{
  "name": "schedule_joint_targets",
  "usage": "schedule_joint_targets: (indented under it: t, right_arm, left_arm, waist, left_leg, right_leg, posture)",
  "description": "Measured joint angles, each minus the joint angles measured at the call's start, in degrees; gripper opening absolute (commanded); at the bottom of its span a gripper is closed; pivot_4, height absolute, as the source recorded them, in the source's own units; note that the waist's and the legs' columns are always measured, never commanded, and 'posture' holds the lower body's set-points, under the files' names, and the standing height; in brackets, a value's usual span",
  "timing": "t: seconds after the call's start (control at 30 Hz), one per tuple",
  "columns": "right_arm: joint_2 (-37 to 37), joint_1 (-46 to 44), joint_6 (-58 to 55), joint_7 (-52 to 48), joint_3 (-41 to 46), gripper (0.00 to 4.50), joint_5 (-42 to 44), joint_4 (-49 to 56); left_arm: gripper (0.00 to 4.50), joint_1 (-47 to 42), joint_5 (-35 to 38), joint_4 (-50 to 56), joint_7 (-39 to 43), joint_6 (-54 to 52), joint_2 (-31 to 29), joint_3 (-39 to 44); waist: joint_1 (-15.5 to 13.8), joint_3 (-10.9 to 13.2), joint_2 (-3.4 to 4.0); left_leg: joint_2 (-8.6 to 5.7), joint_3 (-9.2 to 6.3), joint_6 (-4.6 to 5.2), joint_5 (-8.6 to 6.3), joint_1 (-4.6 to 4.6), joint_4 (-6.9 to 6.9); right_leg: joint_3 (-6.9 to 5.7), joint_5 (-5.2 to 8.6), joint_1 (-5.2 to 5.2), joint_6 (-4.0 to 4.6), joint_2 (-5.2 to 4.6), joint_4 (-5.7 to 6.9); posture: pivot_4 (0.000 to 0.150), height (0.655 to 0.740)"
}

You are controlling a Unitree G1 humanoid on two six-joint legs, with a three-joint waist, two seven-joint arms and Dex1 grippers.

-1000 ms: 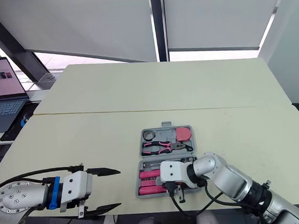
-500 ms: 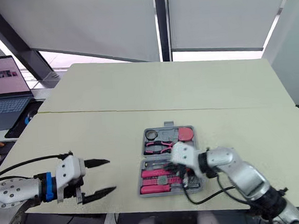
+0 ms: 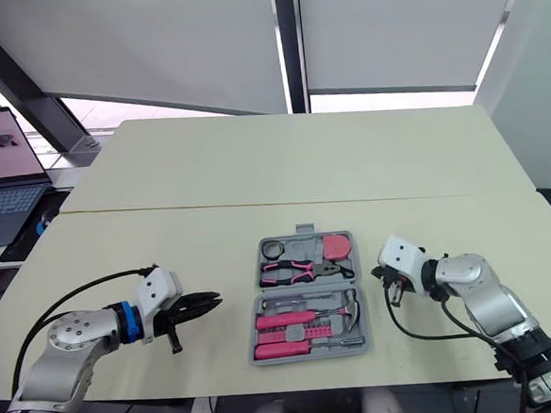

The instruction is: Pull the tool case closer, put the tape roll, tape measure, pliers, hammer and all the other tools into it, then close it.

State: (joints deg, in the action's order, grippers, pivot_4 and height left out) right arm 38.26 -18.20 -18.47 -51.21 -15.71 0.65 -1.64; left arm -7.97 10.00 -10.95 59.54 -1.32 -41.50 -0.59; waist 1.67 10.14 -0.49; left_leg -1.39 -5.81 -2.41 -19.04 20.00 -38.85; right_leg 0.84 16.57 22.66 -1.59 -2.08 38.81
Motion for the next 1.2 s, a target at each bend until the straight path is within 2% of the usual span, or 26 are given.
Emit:
schedule_joint_targets:
  t: [0.17,0.3,0.57,0.7,1.2]
  right_arm:
    - [-1.5,-1.0,3.9,-0.3,-1.5,0.00,-1.8,-5.0]
    - [-2.4,-1.5,4.8,-0.6,-1.5,0.00,-2.4,-5.7]
    - [-3.5,-1.2,4.0,-1.8,-1.6,0.00,-2.8,-4.5]
    - [-5.4,-0.9,2.5,-1.9,-1.9,0.00,-2.8,-3.1]
    - [-5.6,3.9,-6.3,-2.8,-1.9,0.00,-2.2,6.6]
  left_arm:
    - [0.08,-5.3,-3.6,-6.9,0.3,3.5,3.0,-4.6]
    - [0.08,-7.6,-5.1,-9.4,0.1,4.4,5.6,-7.0]
    - [0.08,-10.9,-7.1,-11.6,-0.2,5.6,8.1,-9.0]
    - [0.08,-10.9,-7.2,-11.3,0.1,5.1,8.1,-9.2]
    - [0.08,-7.1,-7.0,-3.3,0.0,-1.2,6.7,-8.5]
  waist:
    - [-0.1,0.0,0.00]
    - [-0.1,0.0,-0.03]
    - [0.0,0.0,-0.03]
    - [0.0,0.0,-0.03]
    - [0.0,0.0,-0.03]
  left_leg:
    - [-0.07,0.10,-0.01,0.01,0.15,-0.02]
    - [-0.03,0.13,-0.07,0.06,0.46,-0.13]
    - [0.00,0.12,-0.11,0.09,0.46,-0.13]
    - [-0.01,0.11,-0.11,0.10,0.47,-0.14]
    - [-0.01,0.03,-0.12,0.10,0.63,-0.14]
  right_leg:
    - [0.03,0.00,0.19,-0.01,-0.07,0.04]
    - [0.03,-0.02,0.55,-0.01,-0.05,0.20]
    - [0.02,-0.04,0.56,0.02,-0.02,0.23]
    - [0.03,-0.04,0.56,0.02,-0.02,0.23]
    - [0.02,-0.04,0.69,0.02,-0.02,0.21]
  posture:
    - [0.150,0.7400]
    - [0.150,0.7400]
    - [0.150,0.7400]
    - [0.150,0.7400]
    - [0.150,0.7400]
